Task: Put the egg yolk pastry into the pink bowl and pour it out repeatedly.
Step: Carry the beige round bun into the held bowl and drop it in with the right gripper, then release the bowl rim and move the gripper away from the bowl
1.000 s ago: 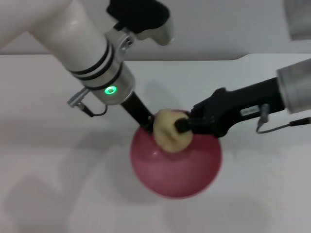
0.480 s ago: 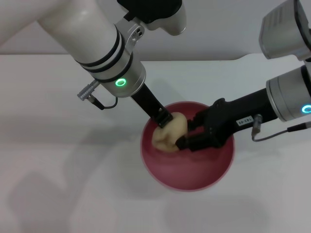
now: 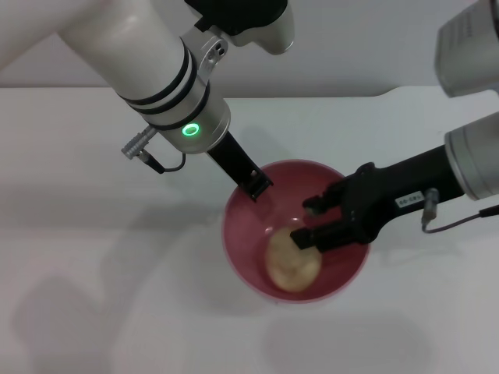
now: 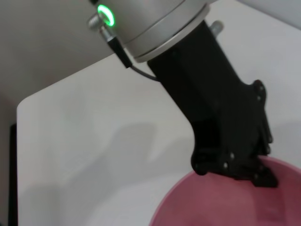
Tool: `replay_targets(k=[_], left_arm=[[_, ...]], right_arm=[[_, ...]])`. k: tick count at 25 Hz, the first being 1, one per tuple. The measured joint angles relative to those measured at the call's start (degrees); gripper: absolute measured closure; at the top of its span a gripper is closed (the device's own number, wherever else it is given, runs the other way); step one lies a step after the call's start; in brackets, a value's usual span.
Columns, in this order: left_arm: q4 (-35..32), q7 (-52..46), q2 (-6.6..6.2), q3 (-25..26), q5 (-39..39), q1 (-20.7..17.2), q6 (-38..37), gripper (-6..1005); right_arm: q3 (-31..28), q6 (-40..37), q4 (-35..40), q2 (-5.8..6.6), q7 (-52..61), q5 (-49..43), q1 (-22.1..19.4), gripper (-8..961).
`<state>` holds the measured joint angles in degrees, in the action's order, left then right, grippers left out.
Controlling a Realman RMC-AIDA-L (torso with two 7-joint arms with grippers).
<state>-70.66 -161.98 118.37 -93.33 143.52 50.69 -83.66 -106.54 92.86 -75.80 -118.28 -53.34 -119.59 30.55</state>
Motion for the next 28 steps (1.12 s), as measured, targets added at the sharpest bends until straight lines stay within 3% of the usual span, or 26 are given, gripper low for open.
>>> replay_targets(k=[8, 12, 18, 26, 28], left_arm=[[0.87, 0.01, 0.16, -2.28, -0.07, 0.12, 0.65, 973], [3.40, -0.02, 0.26, -8.27, -0.35, 0.51, 3.22, 968], [8.78, -1.42, 0.57, -10.93, -0.73, 1.98, 7.62, 961], [9.45, -2.28, 0.40, -11.04, -0.61, 2.02, 11.05, 951], [9.44, -2.28, 0.32, -10.76, -0.48, 1.96, 11.84, 890]], right_arm=[[-10.96, -0.01, -1.68, -0.19, 1.83, 1.46, -1.99, 382], [-16.03, -0.23, -0.98, -0.13, 1.27, 4.00, -4.37, 382], [-18.18, -0.50, -0.95, -0.11, 0.76, 4.13, -5.66, 383], [-19.02, -0.62, -0.37, -0.16, 0.02, 4.17, -6.35, 383], [-19.05, -1.00, -0.29, -0.17, -0.20, 4.11, -6.39, 384]])
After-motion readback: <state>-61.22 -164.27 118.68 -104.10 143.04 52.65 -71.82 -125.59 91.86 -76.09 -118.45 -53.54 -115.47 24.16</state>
